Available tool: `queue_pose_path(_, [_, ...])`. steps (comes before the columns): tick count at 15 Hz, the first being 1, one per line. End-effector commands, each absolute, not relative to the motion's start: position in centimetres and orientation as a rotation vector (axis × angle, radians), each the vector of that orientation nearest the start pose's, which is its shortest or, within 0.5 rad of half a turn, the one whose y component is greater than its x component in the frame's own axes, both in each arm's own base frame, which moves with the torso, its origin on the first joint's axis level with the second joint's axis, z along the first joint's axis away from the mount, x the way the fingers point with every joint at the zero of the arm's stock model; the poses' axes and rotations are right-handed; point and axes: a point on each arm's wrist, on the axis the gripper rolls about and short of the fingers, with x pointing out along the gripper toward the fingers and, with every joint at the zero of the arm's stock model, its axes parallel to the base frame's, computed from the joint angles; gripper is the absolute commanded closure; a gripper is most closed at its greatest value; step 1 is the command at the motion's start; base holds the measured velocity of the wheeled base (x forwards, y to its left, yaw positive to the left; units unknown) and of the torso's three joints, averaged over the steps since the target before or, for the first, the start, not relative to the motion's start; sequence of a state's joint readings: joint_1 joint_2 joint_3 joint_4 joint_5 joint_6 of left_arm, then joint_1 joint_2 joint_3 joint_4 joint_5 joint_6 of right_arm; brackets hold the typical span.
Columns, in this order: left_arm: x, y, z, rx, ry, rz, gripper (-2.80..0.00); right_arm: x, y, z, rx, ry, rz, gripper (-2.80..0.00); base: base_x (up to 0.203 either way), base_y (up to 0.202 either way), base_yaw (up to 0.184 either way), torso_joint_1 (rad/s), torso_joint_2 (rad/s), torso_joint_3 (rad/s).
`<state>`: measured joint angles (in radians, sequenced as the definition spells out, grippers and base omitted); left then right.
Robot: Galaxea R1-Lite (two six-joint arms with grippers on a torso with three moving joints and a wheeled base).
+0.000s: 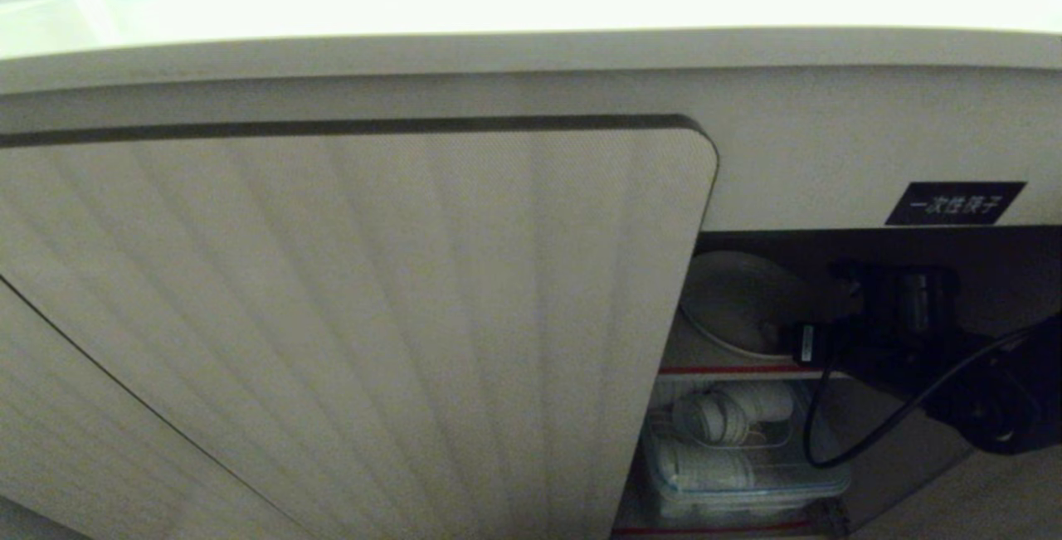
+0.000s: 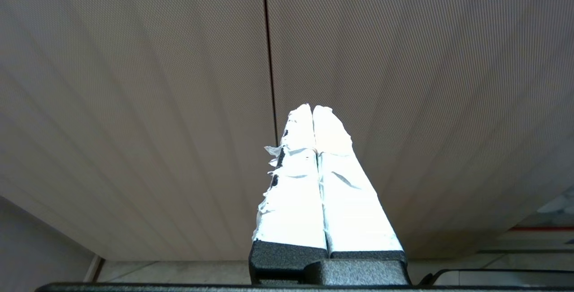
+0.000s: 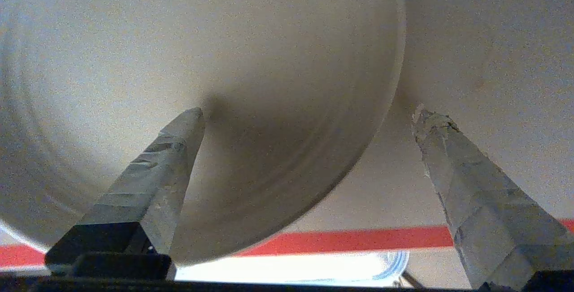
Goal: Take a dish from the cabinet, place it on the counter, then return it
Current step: Take the plate from the cabinet
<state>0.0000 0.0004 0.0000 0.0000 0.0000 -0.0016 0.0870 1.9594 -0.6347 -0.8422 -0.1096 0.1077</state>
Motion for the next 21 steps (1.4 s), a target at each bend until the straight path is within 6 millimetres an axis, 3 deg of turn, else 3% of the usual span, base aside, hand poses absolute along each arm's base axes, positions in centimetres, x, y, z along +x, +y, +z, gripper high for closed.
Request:
queue_pose_path(1, [-2.3, 0.0, 7.5, -0.002, 0.0, 0.0, 0.0, 32.1, 2.6, 8.0, 0.061, 0.47, -0.049, -2.8, 0.0, 0.0, 0.0, 0.0, 0.0, 0.0])
queue_pose_path(15, [-2.3, 0.0, 7.5, -0.002, 0.0, 0.0, 0.0, 34.0, 2.7, 8.3, 0.093, 0.508, -0.06, -2.8, 0.0, 0.0, 0.0, 0.0, 0.0, 0.0])
queue_pose_path(21, [-2.3, 0.0, 7.5, -0.002, 0.0, 0.0, 0.0, 33.8, 2.7, 8.3, 0.092, 0.509, -0.06, -2.8, 0.0, 0.0, 0.0, 0.0, 0.0, 0.0])
